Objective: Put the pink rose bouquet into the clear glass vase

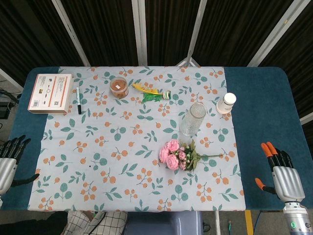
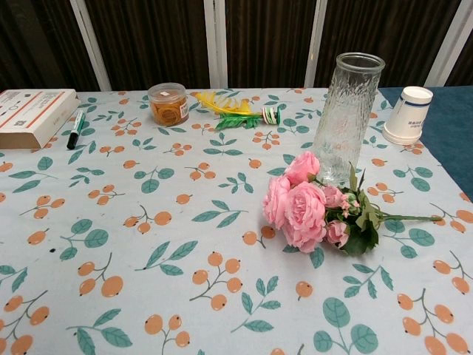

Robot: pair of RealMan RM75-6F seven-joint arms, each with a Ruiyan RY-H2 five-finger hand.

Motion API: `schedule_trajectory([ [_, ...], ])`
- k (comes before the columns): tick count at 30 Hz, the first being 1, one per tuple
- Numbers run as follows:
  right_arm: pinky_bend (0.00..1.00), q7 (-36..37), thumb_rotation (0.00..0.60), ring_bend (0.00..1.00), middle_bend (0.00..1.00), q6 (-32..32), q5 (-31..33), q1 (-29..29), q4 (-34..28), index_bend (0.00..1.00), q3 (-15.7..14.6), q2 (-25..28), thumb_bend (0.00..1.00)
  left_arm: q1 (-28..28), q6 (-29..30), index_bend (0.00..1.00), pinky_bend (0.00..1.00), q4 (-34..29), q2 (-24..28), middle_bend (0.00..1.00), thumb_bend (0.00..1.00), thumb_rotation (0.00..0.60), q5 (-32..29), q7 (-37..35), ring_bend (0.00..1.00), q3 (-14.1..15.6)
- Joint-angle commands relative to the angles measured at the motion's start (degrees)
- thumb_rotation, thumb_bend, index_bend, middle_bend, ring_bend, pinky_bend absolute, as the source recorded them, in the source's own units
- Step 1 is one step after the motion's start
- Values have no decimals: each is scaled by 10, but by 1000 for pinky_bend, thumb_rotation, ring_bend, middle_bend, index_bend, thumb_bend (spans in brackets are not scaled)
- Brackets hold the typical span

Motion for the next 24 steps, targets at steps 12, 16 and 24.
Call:
schedule_trajectory([
  [12,0,-1,600,0,0,15,-5,-3,-4,0,5,-5,280,0,6,0,0,3,-2,0,0,600,8,1,0,1],
  [16,0,-6,600,0,0,17,-13,1,-8,0,7,-11,280,0,4,0,0,4,-2,0,0,600,8,-7,0,1],
  [24,0,-8,600,0,0,-43,-4,32,-44,0,6,-31,280,-3,-4,0,0,3,2,0,0,600,8,-19,0,4],
])
